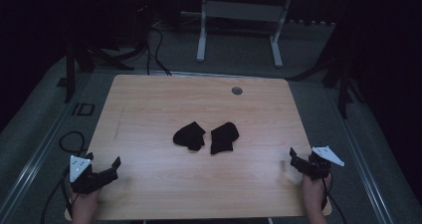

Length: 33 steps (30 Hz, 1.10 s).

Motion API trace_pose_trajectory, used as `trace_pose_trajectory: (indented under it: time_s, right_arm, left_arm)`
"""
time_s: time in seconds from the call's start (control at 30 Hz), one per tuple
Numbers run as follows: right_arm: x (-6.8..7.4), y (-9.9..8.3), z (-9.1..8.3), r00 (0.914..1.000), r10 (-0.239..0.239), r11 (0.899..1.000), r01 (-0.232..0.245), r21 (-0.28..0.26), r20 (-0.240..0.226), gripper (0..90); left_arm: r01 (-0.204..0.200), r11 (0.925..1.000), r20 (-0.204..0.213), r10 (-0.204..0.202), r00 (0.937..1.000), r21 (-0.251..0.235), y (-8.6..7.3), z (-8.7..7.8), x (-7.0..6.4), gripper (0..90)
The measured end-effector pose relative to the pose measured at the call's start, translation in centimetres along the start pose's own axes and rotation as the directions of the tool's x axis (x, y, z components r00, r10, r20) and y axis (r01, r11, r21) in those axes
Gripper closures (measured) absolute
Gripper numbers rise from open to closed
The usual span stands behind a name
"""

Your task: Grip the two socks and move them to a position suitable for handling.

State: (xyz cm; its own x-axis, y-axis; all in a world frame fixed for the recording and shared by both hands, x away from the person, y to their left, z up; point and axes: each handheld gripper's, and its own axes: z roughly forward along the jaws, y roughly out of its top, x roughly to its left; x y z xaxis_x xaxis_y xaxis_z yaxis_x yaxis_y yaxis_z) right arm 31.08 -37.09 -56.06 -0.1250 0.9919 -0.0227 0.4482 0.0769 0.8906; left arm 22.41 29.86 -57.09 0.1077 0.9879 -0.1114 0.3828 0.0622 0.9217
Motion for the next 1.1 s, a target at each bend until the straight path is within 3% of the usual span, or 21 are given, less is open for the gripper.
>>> trace_pose_trajectory:
  time_s: [0.1,0.2,0.33,0.47,0.53,0.73,0.8,0.9,1.0,1.1]
  right_arm:
    - [0.0,0.0,0.1,1.0,-0.005,1.0,0.005,0.006,-0.001,13.0]
    - [-0.2,0.0,0.4,0.9997,-0.005,0.999,0.006,0.05,-0.023,13.6]
    - [-0.1,0.1,0.4,0.9993,-0.024,0.999,0.025,0.047,-0.03,13.6]
    - [-0.3,0.5,0.3,0.9973,-0.065,0.997,0.067,0.038,-0.033,13.6]
    - [-0.6,0.8,0.2,0.9965,-0.067,0.997,0.069,0.046,-0.05,13.6]
    - [-1.1,1.1,0.1,0.994,-0.059,0.996,0.065,0.06,-0.092,14.3]
    - [-0.9,1.3,0.0,0.9903,-0.073,0.996,0.079,0.046,-0.118,14.2]
    - [-0.5,1.8,0.0,0.982,-0.092,0.995,0.099,0.031,-0.165,14.0]
    - [0.1,2.5,0.2,0.9768,-0.073,0.993,0.09,0.077,-0.201,14.1]
    - [1.0,3.1,0.2,0.9696,-0.091,0.991,0.11,0.072,-0.227,14.0]
  left_arm:
    - [0.02,0.9998,-0.001,-0.02,0.9998,-0.005,0.0,0.0,0.2,2.6]
    - [0.039,0.9991,-0.003,-0.039,0.9992,-0.017,0.0,-0.1,0.4,2.6]
    - [0.085,0.9963,-0.005,-0.085,0.9964,-0.013,0.0,-0.2,0.7,2.6]
    - [0.068,0.9976,-0.042,-0.069,0.9968,-0.016,0.1,-0.3,0.6,2.6]
    - [0.04,0.9991,-0.052,-0.041,0.9978,-0.013,0.1,-0.2,0.3,2.6]
    - [-0.007,0.9997,-0.046,0.006,0.9989,-0.021,0.4,-0.2,-0.7,2.6]
    - [-0.003,0.9999,-0.027,0.002,0.9996,-0.013,0.4,-0.1,-1.0,2.6]
    - [0.031,0.9993,0.058,-0.032,0.9978,0.022,0.5,0.0,-1.2,2.7]
    - [0.009,0.9992,0.088,-0.012,0.996,0.039,0.3,0.4,-1.7,2.6]
    - [-0.008,0.9988,0.133,0.001,0.9911,0.048,0.3,0.6,-2.2,2.6]
